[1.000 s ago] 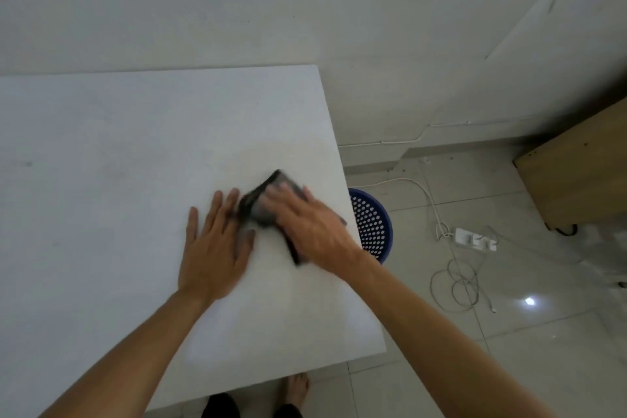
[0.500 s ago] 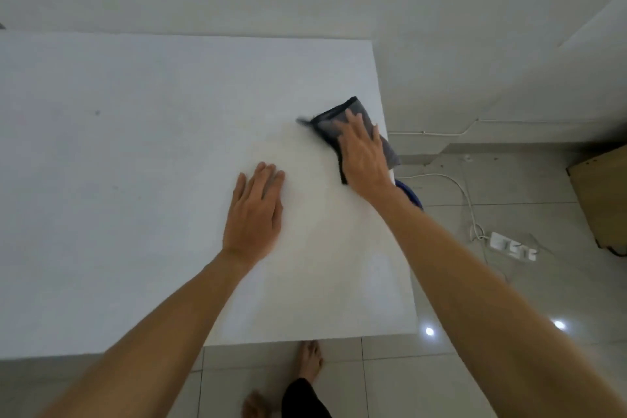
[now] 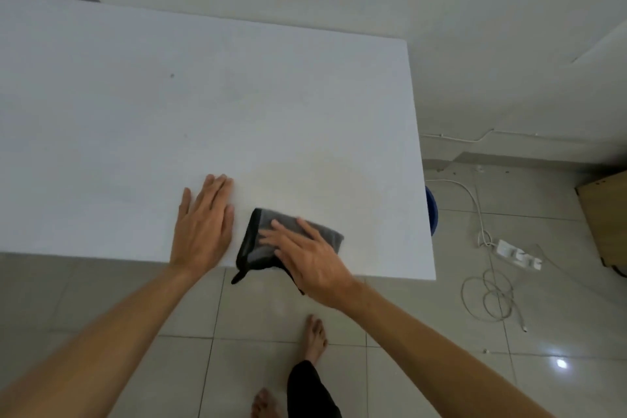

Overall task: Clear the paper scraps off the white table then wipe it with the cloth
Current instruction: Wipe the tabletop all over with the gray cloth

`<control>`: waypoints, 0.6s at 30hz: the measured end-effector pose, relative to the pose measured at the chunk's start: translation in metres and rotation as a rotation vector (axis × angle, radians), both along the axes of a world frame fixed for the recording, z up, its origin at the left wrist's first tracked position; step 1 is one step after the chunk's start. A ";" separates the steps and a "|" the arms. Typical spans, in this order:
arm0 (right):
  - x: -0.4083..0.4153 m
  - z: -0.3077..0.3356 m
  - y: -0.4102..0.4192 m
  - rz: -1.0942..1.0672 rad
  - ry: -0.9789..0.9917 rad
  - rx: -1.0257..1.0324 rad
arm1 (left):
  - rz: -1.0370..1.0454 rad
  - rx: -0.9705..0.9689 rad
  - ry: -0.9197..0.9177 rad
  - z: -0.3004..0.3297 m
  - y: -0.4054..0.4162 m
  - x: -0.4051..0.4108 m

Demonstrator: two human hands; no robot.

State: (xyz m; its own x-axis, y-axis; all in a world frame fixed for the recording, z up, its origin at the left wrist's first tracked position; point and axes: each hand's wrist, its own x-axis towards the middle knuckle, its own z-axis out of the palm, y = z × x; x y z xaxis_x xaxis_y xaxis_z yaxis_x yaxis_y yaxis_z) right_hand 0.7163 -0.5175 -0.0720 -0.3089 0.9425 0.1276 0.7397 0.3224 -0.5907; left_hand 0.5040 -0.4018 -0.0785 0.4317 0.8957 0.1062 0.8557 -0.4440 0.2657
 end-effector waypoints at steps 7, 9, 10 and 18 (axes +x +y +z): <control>0.048 0.038 0.024 -0.563 0.233 0.021 | -0.010 -0.015 0.009 -0.004 -0.036 -0.047; 0.060 0.022 0.036 -0.624 0.045 -0.066 | -0.005 -0.068 0.004 -0.005 -0.043 -0.046; 0.056 0.011 0.037 -0.632 -0.039 -0.089 | 0.008 -0.098 -0.011 -0.005 -0.047 -0.044; -0.050 0.006 -0.048 -0.189 0.113 0.043 | 0.118 -0.162 -0.087 -0.003 -0.049 -0.020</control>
